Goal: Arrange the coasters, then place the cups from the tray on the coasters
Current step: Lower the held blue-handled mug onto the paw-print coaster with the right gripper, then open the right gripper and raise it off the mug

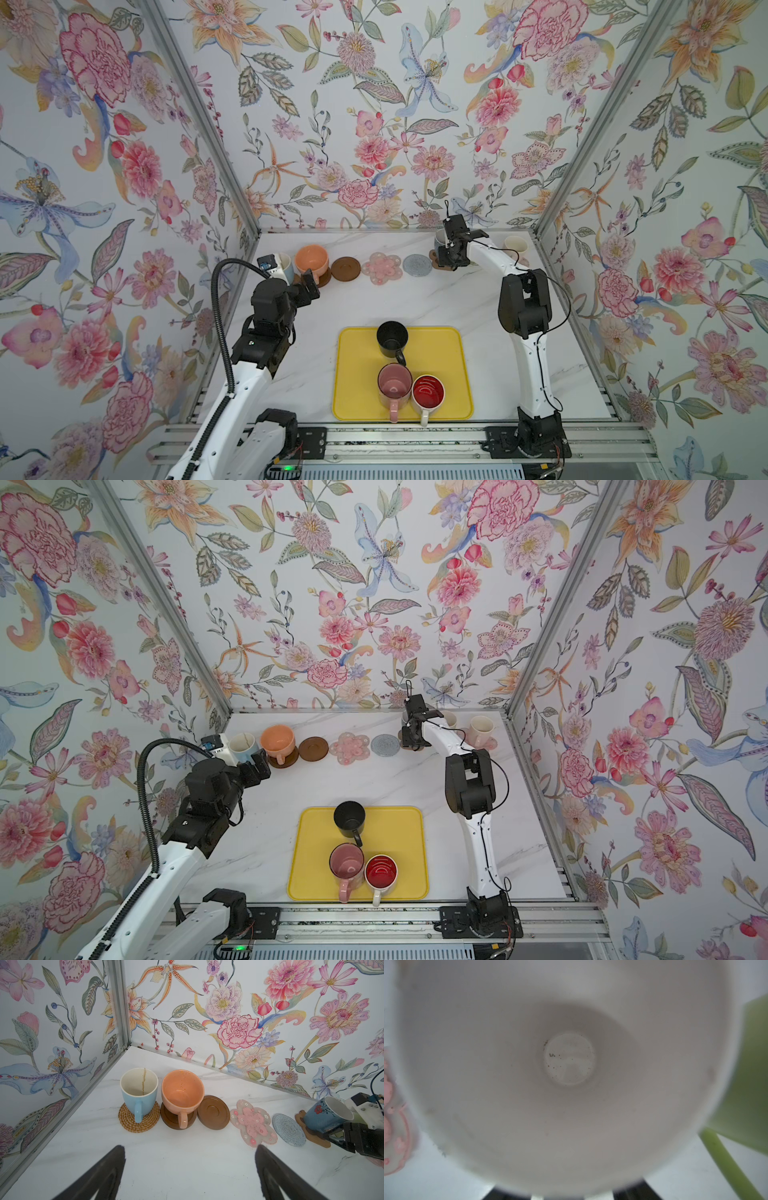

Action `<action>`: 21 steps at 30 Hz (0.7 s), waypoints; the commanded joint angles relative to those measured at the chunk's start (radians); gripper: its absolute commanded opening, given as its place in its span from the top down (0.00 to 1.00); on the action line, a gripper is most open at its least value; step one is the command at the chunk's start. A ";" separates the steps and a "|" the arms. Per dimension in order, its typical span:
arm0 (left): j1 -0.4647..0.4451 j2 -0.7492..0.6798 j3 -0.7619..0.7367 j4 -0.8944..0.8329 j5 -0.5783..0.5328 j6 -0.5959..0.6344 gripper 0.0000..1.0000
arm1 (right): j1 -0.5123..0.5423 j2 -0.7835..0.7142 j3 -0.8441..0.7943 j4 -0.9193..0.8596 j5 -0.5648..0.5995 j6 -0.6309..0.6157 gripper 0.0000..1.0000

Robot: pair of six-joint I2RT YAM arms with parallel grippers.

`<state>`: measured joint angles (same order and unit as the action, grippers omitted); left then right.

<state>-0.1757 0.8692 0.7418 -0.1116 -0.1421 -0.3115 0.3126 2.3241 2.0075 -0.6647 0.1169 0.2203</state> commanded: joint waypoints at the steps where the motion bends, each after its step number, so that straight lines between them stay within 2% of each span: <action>1: 0.008 -0.010 -0.010 -0.007 -0.014 -0.004 0.01 | -0.001 -0.116 -0.060 0.037 0.021 0.026 0.34; 5: 0.008 -0.003 -0.007 -0.010 0.000 -0.006 0.01 | -0.001 -0.267 -0.224 0.120 0.038 0.058 0.19; 7: 0.008 0.003 -0.002 -0.014 0.013 -0.008 0.01 | -0.002 -0.369 -0.342 0.180 0.045 0.077 0.05; 8: 0.008 0.006 0.001 -0.015 0.017 -0.010 0.01 | -0.003 -0.414 -0.393 0.214 0.043 0.087 0.01; 13: 0.008 0.035 0.021 -0.041 0.065 -0.025 0.01 | -0.003 -0.624 -0.644 0.361 0.039 0.135 0.01; 18: 0.004 0.067 0.078 -0.154 0.174 -0.088 0.05 | -0.002 -0.701 -0.725 0.379 0.052 0.152 0.01; 21: -0.041 0.051 0.102 -0.233 0.205 -0.136 0.07 | -0.003 -0.714 -0.749 0.385 0.058 0.153 0.01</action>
<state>-0.1864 0.9371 0.7963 -0.2466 -0.0029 -0.3859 0.3126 1.6249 1.2865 -0.3126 0.1509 0.3504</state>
